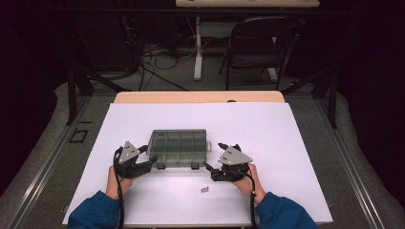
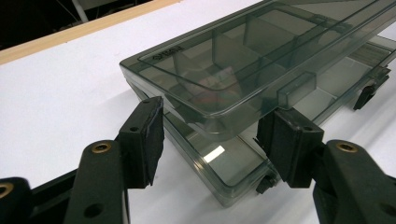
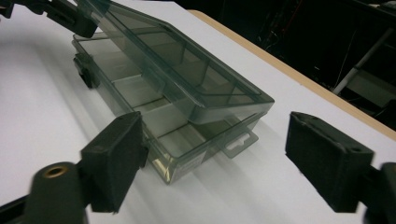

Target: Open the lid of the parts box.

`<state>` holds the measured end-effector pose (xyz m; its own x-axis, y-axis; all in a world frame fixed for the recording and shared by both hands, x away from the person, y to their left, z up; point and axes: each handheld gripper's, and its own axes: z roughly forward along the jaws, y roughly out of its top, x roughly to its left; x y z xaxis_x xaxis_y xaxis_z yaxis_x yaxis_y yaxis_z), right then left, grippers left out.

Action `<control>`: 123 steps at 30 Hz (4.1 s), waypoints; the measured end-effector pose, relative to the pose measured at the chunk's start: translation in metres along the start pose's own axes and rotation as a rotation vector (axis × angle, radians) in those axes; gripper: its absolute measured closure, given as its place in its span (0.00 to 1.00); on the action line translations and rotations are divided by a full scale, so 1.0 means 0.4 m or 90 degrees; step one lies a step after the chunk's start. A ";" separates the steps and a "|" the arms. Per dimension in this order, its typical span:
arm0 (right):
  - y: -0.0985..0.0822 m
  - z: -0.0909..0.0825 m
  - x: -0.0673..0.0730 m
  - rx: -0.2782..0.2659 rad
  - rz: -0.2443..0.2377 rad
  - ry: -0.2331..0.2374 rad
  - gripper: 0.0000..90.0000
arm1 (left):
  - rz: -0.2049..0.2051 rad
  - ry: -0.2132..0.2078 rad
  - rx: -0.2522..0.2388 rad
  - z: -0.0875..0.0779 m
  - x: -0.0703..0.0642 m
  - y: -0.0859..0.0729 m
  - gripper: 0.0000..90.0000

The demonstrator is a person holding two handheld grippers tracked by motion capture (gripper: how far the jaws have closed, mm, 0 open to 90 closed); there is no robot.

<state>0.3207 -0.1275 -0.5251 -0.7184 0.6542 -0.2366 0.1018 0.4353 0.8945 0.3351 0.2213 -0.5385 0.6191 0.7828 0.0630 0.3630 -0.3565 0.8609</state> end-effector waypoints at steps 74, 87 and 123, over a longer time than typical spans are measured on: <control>0.049 0.099 -0.063 -0.043 0.021 -0.021 0.75 | 0.018 0.022 -0.079 0.017 0.064 0.054 0.74; 0.050 0.104 -0.074 -0.045 0.026 -0.022 0.77 | 0.024 0.027 -0.081 0.019 0.069 0.059 0.76; 0.054 0.112 -0.089 -0.049 0.029 -0.022 0.81 | 0.020 0.025 -0.073 0.021 0.081 0.068 0.81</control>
<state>0.3793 -0.1140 -0.5144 -0.6902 0.6936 -0.2061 0.0799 0.3561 0.9310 0.3709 0.2326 -0.5172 0.6004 0.7922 0.1092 0.2602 -0.3226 0.9101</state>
